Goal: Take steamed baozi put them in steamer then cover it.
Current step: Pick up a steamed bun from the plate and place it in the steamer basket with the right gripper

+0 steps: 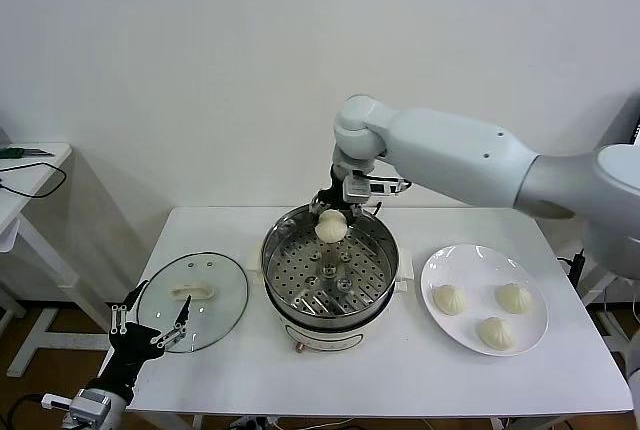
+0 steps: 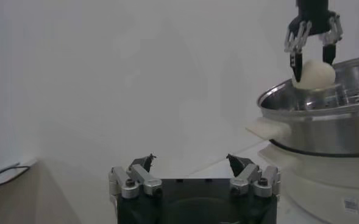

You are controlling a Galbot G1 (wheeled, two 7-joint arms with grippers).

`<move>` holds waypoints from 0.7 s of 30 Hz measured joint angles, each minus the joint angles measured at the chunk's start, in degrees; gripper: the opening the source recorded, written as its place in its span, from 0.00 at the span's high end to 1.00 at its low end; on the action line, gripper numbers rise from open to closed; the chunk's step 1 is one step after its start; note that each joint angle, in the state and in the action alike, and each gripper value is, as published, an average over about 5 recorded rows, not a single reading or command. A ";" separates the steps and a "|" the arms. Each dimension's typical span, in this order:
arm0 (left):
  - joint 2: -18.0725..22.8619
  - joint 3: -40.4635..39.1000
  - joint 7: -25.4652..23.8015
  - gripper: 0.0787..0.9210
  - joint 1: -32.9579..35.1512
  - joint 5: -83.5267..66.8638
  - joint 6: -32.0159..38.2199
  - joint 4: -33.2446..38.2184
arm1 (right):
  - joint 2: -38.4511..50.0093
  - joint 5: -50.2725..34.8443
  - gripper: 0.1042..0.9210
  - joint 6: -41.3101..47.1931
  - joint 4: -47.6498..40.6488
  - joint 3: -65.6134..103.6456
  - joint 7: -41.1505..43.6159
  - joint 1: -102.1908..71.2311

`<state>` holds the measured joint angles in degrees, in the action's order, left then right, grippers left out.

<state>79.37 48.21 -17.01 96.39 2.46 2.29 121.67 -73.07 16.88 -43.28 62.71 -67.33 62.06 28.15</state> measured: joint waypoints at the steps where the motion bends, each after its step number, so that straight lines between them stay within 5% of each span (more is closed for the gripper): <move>1: 0.00 0.06 -0.02 0.12 0.02 -0.06 0.03 0.00 | -0.34 0.24 0.27 -0.11 -0.60 0.14 -0.03 -0.40; 9: 0.10 0.31 -0.09 0.12 0.15 -0.23 0.16 0.01 | -1.99 1.69 0.26 -0.57 -3.85 1.15 -0.05 -2.91; 21: 0.32 0.34 -0.04 0.12 0.58 -0.26 0.20 0.55 | -0.55 -0.28 0.12 1.36 -2.62 1.10 1.02 -2.67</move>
<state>79.69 48.55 -17.05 96.97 2.20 2.50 122.22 -73.62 16.59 -41.92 60.09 -66.24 63.09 25.48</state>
